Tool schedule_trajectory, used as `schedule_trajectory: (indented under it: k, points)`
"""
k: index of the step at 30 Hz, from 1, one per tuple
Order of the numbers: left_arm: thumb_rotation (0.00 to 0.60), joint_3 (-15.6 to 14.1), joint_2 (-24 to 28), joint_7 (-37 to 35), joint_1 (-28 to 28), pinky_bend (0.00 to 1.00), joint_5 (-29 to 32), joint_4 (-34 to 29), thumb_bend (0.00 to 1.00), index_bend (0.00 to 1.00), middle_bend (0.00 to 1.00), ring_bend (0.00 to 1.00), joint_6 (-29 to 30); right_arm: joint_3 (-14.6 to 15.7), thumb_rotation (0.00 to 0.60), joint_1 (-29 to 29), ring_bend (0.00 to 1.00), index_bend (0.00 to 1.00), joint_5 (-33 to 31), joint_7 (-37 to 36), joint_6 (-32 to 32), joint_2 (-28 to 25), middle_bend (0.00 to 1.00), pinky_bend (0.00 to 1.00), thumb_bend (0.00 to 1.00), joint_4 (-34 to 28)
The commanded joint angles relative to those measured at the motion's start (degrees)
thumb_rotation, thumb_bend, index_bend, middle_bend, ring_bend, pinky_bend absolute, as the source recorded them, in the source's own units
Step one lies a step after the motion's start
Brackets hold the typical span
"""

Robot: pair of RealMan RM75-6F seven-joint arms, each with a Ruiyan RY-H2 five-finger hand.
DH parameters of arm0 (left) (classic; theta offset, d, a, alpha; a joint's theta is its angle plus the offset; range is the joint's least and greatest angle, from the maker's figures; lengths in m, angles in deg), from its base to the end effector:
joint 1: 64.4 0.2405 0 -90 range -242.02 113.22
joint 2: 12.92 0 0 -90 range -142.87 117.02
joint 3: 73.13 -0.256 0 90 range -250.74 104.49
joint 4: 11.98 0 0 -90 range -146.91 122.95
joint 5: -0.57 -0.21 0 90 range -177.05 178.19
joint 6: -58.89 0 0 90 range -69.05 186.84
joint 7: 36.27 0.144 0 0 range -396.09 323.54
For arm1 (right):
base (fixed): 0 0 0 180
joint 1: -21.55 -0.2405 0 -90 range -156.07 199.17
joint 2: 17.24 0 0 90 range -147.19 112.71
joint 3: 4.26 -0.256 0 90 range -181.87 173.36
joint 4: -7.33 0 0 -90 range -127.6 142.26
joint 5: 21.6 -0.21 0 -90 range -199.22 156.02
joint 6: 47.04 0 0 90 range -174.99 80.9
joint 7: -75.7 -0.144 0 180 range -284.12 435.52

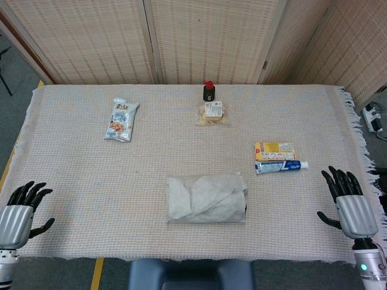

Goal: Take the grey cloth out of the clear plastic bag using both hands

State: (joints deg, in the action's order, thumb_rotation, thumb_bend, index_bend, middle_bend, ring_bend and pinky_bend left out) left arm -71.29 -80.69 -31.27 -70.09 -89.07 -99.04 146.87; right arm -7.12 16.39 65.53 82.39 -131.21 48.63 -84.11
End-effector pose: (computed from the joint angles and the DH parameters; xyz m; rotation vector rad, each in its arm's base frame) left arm -0.3109 0.1825 0.1475 -1.4582 -0.7533 -0.8828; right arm -0.3087 -0.1826 0.1475 1.4470 -0.8243 0.8358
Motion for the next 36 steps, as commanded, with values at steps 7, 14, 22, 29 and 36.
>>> schedule_trajectory:
  k: [7, 14, 22, 29, 36]
  points:
    - [0.600, -2.4, -0.2, -5.0, -0.5, 0.24, -4.4, -1.1, 0.21, 0.28, 0.24, 0.13, -0.4, 0.3, 0.600, 0.9, 0.00, 0.00, 0.8, -1.9, -1.5, -1.4, 0.00, 0.00, 0.09, -0.5]
    - [0.600, -5.8, -7.6, -12.9, -2.6, 0.63, -13.0, 5.1, 0.20, 0.29, 0.59, 0.48, -0.3, 0.8, 0.600, 2.1, 0.00, 0.00, 1.6, -1.9, -3.3, -2.3, 0.00, 0.00, 0.09, -0.9]
    - [0.600, -4.8, -20.0, -14.9, -7.2, 0.90, -15.4, 16.7, 0.20, 0.34, 0.98, 0.85, -3.2, 1.0, 0.600, 1.5, 0.00, 0.00, 1.1, 0.6, -1.6, -1.5, 0.00, 0.00, 0.09, -1.3]
    - [0.600, -3.3, -27.8, -17.3, -10.2, 1.00, -14.7, 24.8, 0.21, 0.42, 1.00, 1.00, -3.7, 0.8, 0.600, 0.4, 0.00, 0.00, -0.5, 1.1, 1.4, -1.3, 0.00, 0.00, 0.09, -1.2]
    - [0.600, -4.2, -37.5, -24.0, -11.9, 1.00, -16.8, 36.8, 0.21, 0.50, 1.00, 1.00, 1.2, 0.1, 0.600, -0.2, 0.00, 0.00, -2.8, 1.6, 3.0, -1.2, 0.00, 0.00, 0.09, -1.2]
